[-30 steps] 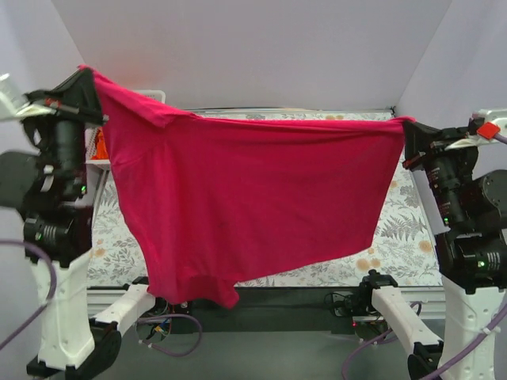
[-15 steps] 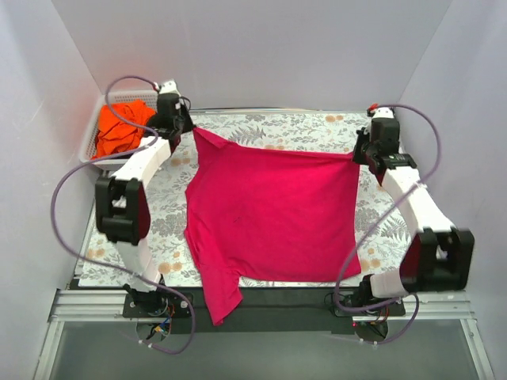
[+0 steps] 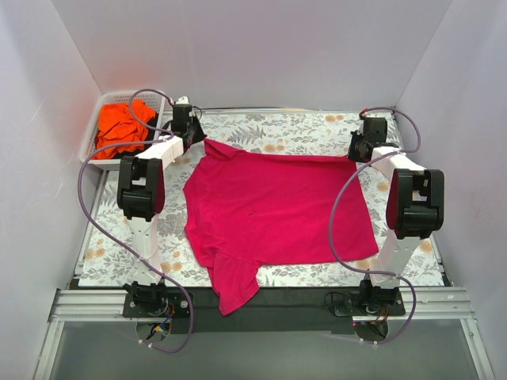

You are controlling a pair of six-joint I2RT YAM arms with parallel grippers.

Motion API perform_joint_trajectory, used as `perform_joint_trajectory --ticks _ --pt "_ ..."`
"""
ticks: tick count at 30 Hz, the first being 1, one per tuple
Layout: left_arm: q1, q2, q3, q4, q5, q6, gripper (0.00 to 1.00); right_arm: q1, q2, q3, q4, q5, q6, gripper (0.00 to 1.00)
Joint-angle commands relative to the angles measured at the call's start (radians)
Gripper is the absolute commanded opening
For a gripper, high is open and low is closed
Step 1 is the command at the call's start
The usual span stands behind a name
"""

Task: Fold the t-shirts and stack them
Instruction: Flatten the tshirt out, then fold the tshirt

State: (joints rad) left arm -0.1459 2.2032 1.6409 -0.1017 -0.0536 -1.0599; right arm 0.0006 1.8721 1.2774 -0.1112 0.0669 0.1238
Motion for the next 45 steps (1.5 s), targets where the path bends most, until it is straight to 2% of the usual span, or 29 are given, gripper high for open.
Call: perform_joint_trajectory --ticks 1,6,11,17,22,39,45 --pt "0.003 -0.033 0.068 0.059 0.090 -0.078 0.00 -0.034 0.019 0.072 0.082 0.002 0.000 0.01" --pt "0.000 -0.073 0.079 0.140 0.133 -0.117 0.00 -0.051 0.039 0.123 0.142 0.033 -0.019 0.01" --pt "0.000 -0.036 0.094 0.137 0.136 -0.135 0.00 -0.070 0.087 0.181 0.148 0.024 -0.041 0.01" --pt "-0.012 -0.011 0.096 0.149 0.236 -0.235 0.00 -0.088 0.140 0.209 0.156 0.008 -0.039 0.01" --pt "-0.012 -0.023 0.073 0.149 0.198 -0.285 0.00 -0.109 0.160 0.232 0.157 -0.021 -0.038 0.01" --pt "-0.024 -0.273 -0.151 0.051 0.133 -0.413 0.00 -0.123 0.059 0.183 0.113 -0.101 -0.018 0.01" --pt "-0.030 -0.361 -0.236 0.017 0.141 -0.495 0.00 -0.131 0.048 0.175 0.032 -0.136 0.037 0.01"
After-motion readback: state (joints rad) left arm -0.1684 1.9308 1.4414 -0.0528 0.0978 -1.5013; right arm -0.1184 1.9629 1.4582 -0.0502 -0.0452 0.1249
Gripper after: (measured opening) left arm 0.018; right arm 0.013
